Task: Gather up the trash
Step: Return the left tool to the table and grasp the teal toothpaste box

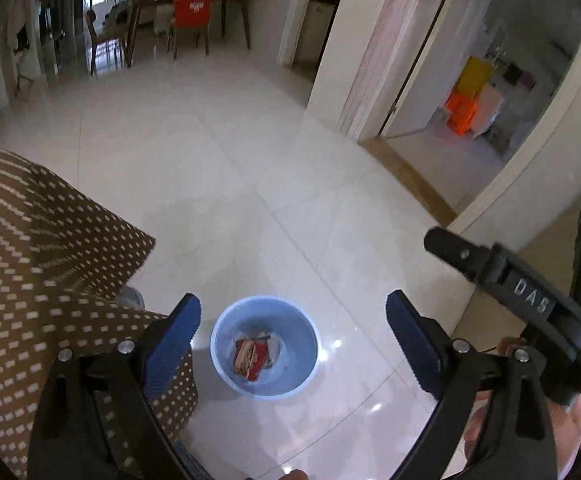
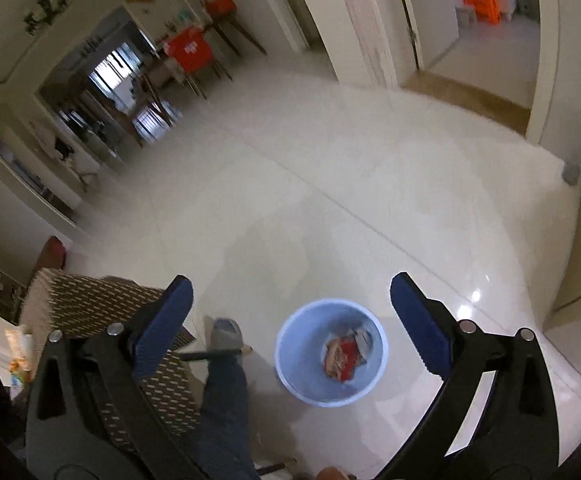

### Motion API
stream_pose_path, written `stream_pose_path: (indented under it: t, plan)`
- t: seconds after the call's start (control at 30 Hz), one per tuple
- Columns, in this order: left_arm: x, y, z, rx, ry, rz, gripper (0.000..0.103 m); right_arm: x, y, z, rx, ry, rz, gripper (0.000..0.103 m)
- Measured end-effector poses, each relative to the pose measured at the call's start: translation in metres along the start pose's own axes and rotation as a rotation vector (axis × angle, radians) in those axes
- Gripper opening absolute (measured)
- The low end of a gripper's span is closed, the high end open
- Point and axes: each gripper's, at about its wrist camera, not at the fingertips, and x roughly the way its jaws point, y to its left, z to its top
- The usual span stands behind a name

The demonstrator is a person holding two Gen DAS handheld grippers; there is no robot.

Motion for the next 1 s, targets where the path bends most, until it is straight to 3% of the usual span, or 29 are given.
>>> stream_pose_path:
  t: [0.27, 0.67, 1.0]
  plan:
    - [-0.098, 0.01, -0.005, 0.009, -0.171, 0.013, 0.092, -0.071, 0.064, -0.009, -0.112, -0.197, 0.064, 0.097]
    - [-0.214, 0.083, -0.036, -0.074, -0.374, 0.116, 0.092, -0.112, 0.174, -0.039, -0.292, -0.179, 0.199, 0.097]
    - [-0.3, 0.148, -0.071, -0.105, -0.504, 0.312, 0.092, -0.121, 0.253, -0.073, -0.357, -0.104, 0.351, 0.097]
